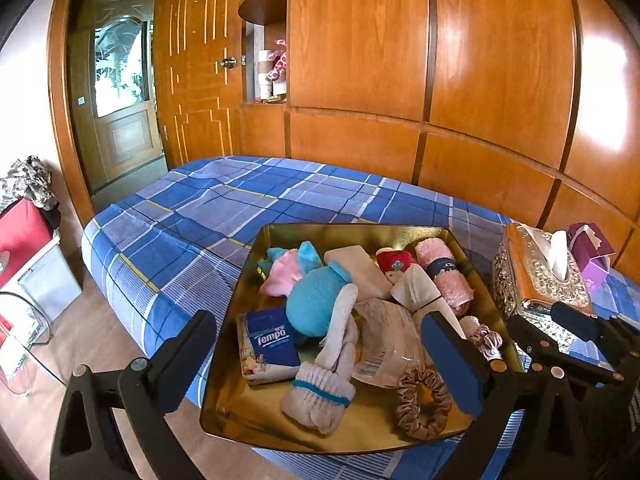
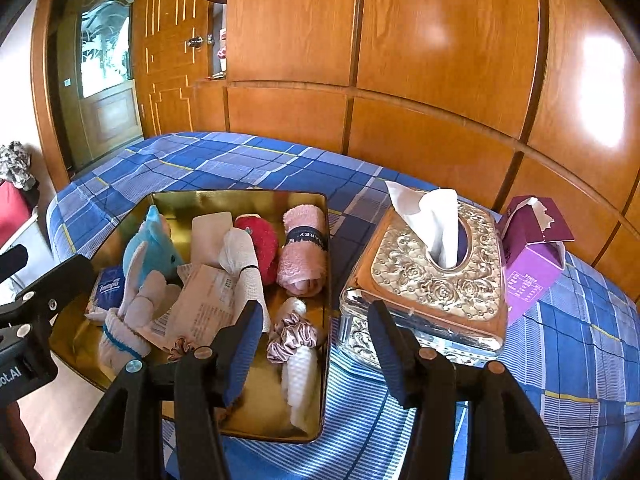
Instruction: Organize soft objects
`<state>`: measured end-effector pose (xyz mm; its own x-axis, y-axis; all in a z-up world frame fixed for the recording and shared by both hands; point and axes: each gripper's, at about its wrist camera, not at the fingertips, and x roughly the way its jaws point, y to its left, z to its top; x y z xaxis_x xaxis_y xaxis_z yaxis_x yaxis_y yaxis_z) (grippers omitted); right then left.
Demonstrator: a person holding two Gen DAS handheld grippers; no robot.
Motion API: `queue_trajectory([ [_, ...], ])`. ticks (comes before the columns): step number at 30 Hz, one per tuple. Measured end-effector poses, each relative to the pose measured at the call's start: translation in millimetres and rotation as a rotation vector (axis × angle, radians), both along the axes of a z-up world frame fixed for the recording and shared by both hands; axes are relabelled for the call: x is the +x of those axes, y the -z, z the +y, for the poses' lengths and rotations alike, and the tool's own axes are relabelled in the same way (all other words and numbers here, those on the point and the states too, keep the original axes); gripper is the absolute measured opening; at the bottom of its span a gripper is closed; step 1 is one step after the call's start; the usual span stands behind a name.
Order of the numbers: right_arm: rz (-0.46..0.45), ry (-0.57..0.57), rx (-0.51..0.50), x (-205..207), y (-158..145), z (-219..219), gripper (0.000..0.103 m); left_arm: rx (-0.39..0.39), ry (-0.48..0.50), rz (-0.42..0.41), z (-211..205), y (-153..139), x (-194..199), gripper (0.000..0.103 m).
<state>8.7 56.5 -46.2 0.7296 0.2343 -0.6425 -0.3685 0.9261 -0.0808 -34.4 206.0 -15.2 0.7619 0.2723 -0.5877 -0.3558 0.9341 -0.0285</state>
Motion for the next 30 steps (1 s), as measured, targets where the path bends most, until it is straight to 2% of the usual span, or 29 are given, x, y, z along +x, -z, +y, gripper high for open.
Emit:
queue_trajectory([
  [6, 0.0, 0.001, 0.003, -0.6, 0.6, 0.0, 0.055, 0.039, -0.018, 0.008, -3.0, -0.4, -0.2, 0.103],
  [30, 0.008, -0.003, 0.005, 0.2, 2.1, -0.6, 0.055, 0.033, -0.02, 0.025, -4.4, 2.8, 0.8, 0.103],
])
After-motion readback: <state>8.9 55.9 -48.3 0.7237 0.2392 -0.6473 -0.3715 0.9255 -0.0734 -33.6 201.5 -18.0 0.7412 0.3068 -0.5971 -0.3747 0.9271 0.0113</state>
